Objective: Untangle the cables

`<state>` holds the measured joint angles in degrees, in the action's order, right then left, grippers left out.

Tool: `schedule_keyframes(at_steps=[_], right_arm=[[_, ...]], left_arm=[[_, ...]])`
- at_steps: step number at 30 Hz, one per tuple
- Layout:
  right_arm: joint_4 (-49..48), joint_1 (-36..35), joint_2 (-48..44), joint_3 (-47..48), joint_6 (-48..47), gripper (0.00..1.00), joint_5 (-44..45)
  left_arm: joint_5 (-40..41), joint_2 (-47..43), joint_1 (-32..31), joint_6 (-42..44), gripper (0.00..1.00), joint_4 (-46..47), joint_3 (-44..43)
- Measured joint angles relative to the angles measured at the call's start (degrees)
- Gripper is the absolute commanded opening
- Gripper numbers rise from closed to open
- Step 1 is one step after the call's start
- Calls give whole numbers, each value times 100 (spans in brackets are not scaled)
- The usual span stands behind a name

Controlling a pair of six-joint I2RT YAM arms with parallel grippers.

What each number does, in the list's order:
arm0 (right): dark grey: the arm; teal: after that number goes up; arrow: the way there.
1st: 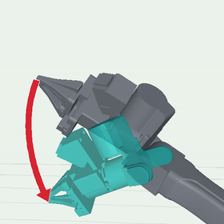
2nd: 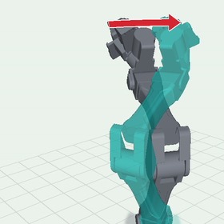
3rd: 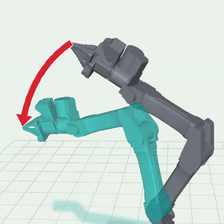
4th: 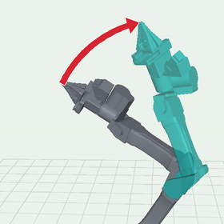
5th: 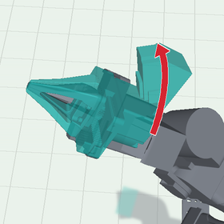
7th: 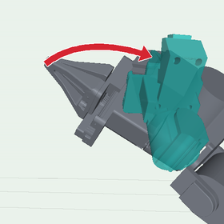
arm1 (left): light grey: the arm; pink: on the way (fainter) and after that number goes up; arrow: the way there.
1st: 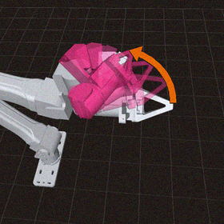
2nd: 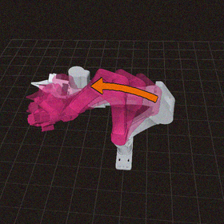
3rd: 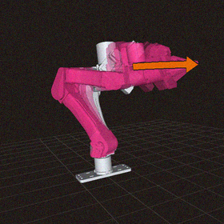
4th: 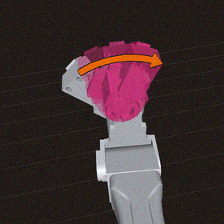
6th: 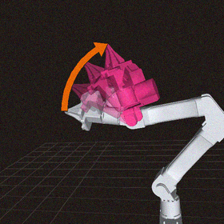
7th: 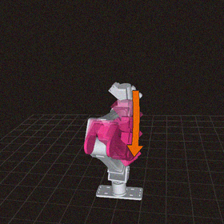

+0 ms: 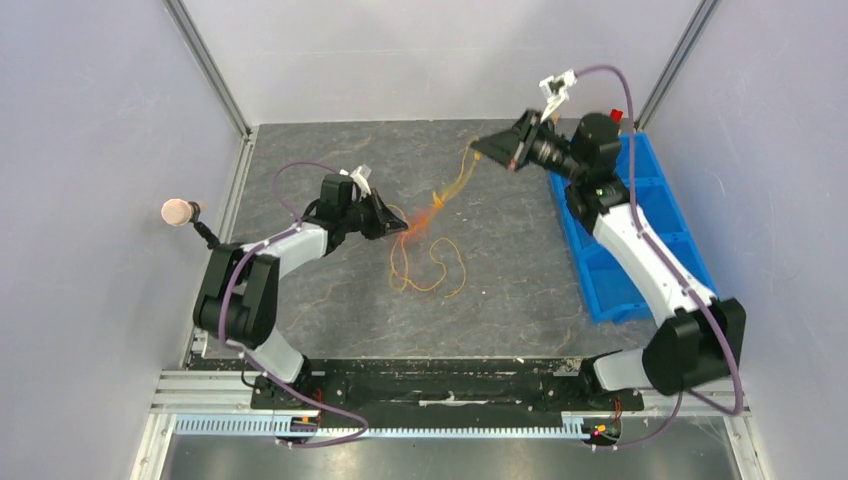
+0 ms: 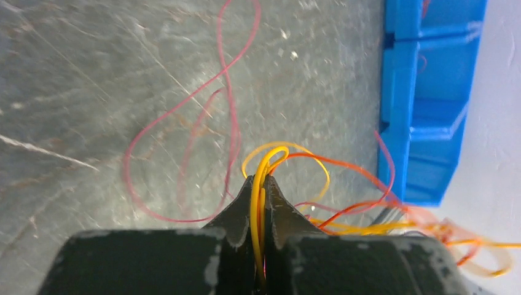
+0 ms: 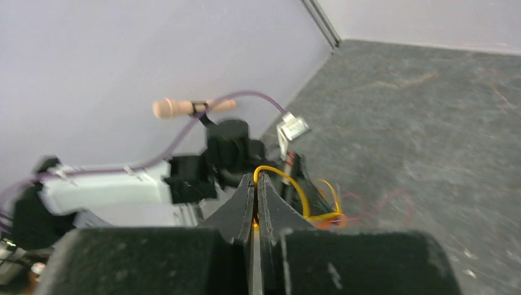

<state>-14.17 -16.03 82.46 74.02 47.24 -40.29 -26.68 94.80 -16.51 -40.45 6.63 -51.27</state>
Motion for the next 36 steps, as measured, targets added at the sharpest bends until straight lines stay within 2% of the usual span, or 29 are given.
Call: schedule_keyframes(at_steps=[3, 6, 10, 13, 17, 19, 21, 31, 36], right_arm=[[238, 15, -549, -820, -837, 0, 33], [704, 33, -614, -1320, -1661, 0, 118], [1375, 380, -535, -1510, -2369, 0, 315], [1694, 970, -544, -1355, -2667, 0, 420], [1965, 1720, -544, -616, -2684, 0, 531], [1950, 1945, -551, -120, -2542, 0, 562], [1915, 2000, -597, 278, -2352, 0, 498], [2260, 2146, -636, 1137, -1679, 0, 116], [2092, 2667, -662, 1410, -1731, 0, 428]], left_arm=[[-341, -426, -31, 225, 2, -240, 85], [-529, -984, -79, 514, 2, -409, 52], [-581, -1569, 59, 1001, 2, -844, 13], [-238, -1676, 442, 1491, 2, -1425, 2], [354, -1449, 758, 2197, 11, -2037, 46], [476, -1226, 826, 2428, 10, -2253, 98], [498, -970, 800, 2568, 2, -2343, 98], [474, -518, 669, 2959, 2, -2090, -247], [918, -481, 811, 3209, 2, -2170, -273]])
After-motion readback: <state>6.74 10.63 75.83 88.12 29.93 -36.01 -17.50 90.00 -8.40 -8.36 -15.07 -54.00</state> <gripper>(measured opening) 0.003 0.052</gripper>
